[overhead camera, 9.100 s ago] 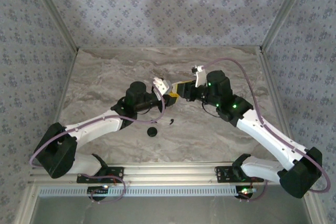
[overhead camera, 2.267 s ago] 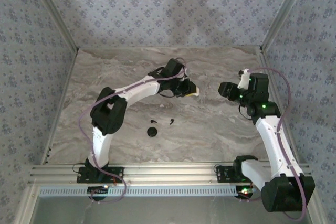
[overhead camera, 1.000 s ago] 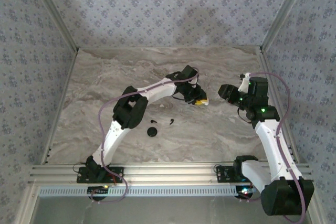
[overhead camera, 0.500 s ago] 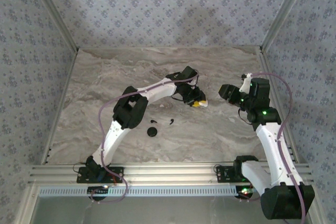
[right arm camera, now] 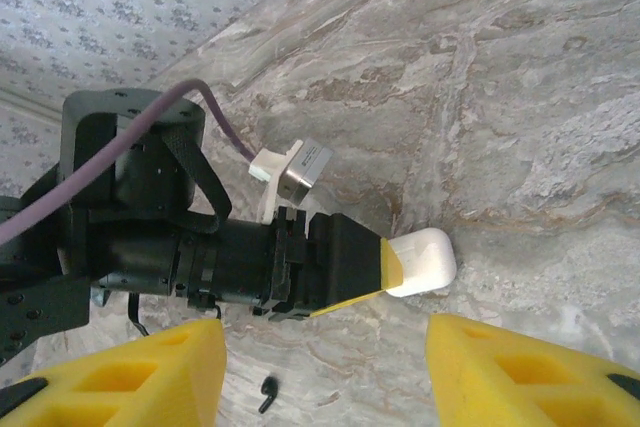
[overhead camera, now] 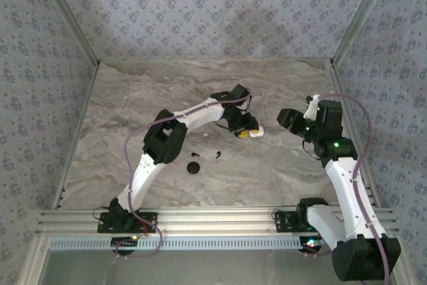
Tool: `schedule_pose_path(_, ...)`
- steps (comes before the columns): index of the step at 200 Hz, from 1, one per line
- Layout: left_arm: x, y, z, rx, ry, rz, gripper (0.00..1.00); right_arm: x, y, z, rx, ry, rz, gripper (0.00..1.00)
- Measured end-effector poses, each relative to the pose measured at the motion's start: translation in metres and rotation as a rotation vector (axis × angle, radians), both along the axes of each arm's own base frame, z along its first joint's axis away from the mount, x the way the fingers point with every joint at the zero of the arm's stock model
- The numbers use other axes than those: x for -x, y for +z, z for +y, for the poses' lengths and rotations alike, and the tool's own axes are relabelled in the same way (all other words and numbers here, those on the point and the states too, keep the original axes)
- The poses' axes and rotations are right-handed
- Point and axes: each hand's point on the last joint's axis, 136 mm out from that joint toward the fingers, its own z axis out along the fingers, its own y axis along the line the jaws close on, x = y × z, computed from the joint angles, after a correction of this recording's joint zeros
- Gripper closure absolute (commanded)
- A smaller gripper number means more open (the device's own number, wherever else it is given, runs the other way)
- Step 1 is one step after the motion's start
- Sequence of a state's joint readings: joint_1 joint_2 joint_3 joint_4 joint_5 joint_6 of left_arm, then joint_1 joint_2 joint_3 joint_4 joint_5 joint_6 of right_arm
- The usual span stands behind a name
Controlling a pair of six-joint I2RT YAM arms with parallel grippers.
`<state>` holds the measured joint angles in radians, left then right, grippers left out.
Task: Insert the wireless bluetooth earbuds into the charging case
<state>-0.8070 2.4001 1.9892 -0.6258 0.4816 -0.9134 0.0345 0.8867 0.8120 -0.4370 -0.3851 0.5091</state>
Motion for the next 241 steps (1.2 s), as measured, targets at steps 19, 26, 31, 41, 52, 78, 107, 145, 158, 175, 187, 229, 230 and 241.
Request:
schedule_pose_path(19,0.001,0.01,0.011,-0.038,-0.01,-0.027,0.55,0.002,-0.001,0.006,0.002,0.019,0.004,0.43)
schedule_pose_path(26,0.001,0.016,0.015,-0.05,-0.015,-0.042,0.55,0.003,-0.001,0.008,0.003,0.027,0.004,0.43)
schedule_pose_path(31,0.001,0.022,0.018,-0.057,-0.018,-0.053,0.55,0.003,-0.001,0.01,0.004,0.031,0.005,0.43)
schedule_pose_path(41,0.001,0.034,0.026,-0.073,-0.029,-0.084,0.55,0.004,-0.001,0.013,0.006,0.04,0.007,0.42)
schedule_pose_path(52,0.001,0.051,0.033,-0.087,-0.038,-0.118,0.54,0.005,-0.002,0.018,0.007,0.05,0.01,0.43)
schedule_pose_path(78,0.009,0.099,0.057,-0.1,-0.048,-0.217,0.54,0.005,-0.002,0.032,0.015,0.084,0.022,0.43)
schedule_pose_path(107,0.042,0.131,0.108,-0.142,-0.015,-0.266,0.53,0.009,-0.006,0.052,0.036,0.138,0.042,0.42)
schedule_pose_path(145,0.088,0.109,0.172,-0.263,0.036,-0.215,0.51,0.011,-0.017,0.067,0.061,0.173,0.084,0.42)
schedule_pose_path(158,0.101,0.093,0.191,-0.322,0.044,-0.181,0.51,0.011,-0.02,0.07,0.067,0.173,0.096,0.42)
schedule_pose_path(175,0.115,0.074,0.212,-0.394,0.051,-0.147,0.5,0.013,-0.024,0.076,0.08,0.181,0.104,0.42)
schedule_pose_path(187,0.122,0.065,0.223,-0.432,0.058,-0.133,0.5,0.014,-0.025,0.08,0.09,0.187,0.108,0.42)
schedule_pose_path(229,0.135,0.046,0.243,-0.486,0.078,-0.115,0.44,0.014,-0.024,0.092,0.108,0.191,0.099,0.41)
schedule_pose_path(230,0.136,0.046,0.243,-0.488,0.079,-0.115,0.44,0.015,-0.024,0.093,0.107,0.191,0.099,0.41)
schedule_pose_path(241,0.139,0.039,0.245,-0.496,0.078,-0.105,0.44,0.014,-0.022,0.096,0.11,0.192,0.088,0.41)
